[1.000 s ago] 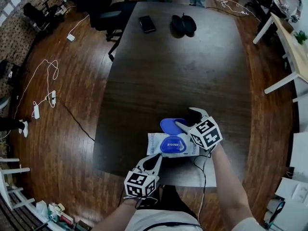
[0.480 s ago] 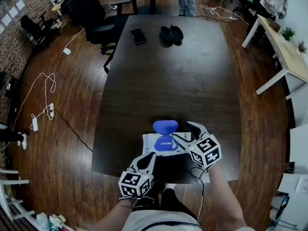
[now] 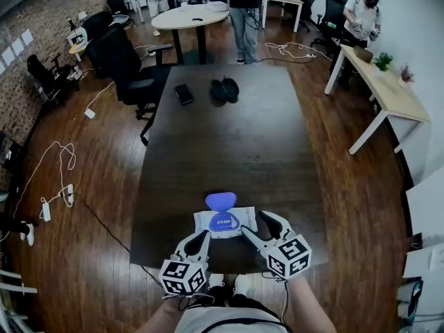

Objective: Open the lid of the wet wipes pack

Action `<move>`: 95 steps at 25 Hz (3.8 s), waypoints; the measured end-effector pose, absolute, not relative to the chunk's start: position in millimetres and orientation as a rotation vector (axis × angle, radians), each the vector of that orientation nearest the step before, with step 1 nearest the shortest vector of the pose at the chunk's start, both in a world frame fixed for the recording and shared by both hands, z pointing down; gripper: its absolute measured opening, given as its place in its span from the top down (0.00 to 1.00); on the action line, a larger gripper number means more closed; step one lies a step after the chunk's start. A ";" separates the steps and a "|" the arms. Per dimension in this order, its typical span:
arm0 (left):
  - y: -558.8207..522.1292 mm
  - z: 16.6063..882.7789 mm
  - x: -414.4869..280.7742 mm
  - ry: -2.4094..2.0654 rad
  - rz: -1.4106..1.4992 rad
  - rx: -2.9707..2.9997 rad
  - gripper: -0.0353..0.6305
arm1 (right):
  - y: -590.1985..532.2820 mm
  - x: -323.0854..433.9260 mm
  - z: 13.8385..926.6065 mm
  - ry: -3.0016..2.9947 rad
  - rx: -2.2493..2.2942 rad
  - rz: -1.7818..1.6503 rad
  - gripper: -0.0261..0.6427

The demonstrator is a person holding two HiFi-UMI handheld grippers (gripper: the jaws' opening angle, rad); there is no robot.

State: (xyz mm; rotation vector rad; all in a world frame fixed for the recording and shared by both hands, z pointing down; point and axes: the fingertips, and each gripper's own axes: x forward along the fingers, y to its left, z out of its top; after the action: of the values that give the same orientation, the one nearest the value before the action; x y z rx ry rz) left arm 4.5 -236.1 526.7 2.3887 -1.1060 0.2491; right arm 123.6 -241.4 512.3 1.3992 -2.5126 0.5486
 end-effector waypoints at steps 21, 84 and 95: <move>-178.0 452.5 11.6 -1.137 0.167 2.536 0.94 | -127.9 166.4 446.6 -2.596 1.582 0.425 0.95; 176.6 382.4 -97.3 -0.989 -0.042 2.703 0.94 | 273.9 66.0 383.3 -2.542 1.772 0.225 0.95; 169.9 377.8 -93.0 -0.998 -0.037 2.710 0.94 | 264.0 70.0 378.0 -2.555 1.768 0.207 0.95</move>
State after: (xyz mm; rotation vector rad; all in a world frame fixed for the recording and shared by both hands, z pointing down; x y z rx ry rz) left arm -93.0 169.9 377.8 2.7100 -0.9975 -0.0366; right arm 70.0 264.0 378.0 1.7680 -2.5549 0.2073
